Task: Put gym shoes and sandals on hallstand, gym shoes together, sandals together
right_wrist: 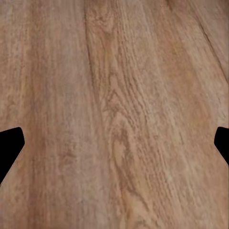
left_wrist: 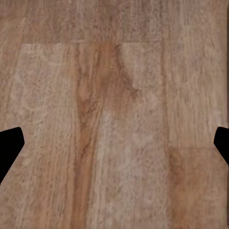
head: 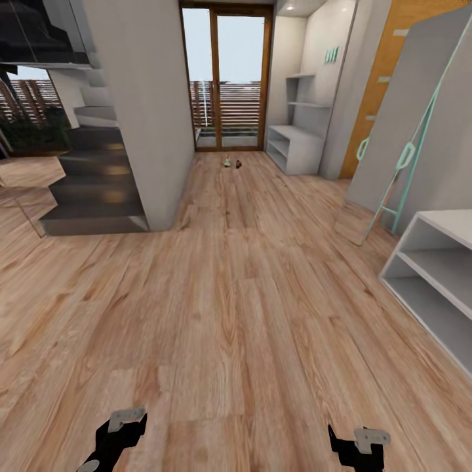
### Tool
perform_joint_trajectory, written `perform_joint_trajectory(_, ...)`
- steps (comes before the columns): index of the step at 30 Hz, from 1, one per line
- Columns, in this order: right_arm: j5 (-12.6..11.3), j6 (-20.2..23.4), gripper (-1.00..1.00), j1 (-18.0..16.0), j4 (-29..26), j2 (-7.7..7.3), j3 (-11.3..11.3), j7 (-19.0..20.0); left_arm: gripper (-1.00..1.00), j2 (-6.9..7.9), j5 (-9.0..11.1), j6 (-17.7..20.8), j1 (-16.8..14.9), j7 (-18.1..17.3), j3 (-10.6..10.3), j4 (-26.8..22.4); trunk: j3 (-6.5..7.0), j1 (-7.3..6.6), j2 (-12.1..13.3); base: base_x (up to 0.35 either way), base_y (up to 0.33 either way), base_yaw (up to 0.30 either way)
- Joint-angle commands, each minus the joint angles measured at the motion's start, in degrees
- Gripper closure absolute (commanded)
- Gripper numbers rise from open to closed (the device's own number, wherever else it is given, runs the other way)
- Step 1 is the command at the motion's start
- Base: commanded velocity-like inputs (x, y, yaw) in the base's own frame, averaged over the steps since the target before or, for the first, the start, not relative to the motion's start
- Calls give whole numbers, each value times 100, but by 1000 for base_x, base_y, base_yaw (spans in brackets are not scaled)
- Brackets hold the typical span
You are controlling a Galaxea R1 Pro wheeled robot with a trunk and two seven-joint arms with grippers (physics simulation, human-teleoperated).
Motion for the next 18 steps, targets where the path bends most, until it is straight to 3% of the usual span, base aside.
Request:
perform_joint_trajectory(1, -46, -18, -100, -2, 5, 0, 11, 8, -100, 0, 35, -17, -3, -10, 6, 5, 5, 3, -1, 338, -90, 0)
perform_joint_trajectory(18, -46, -18, -100, -2, 10, 0, 11, 8, -100, 8, 41, -17, -3, -3, 13, 3, 156, 3, -1, 338, -103, 0)
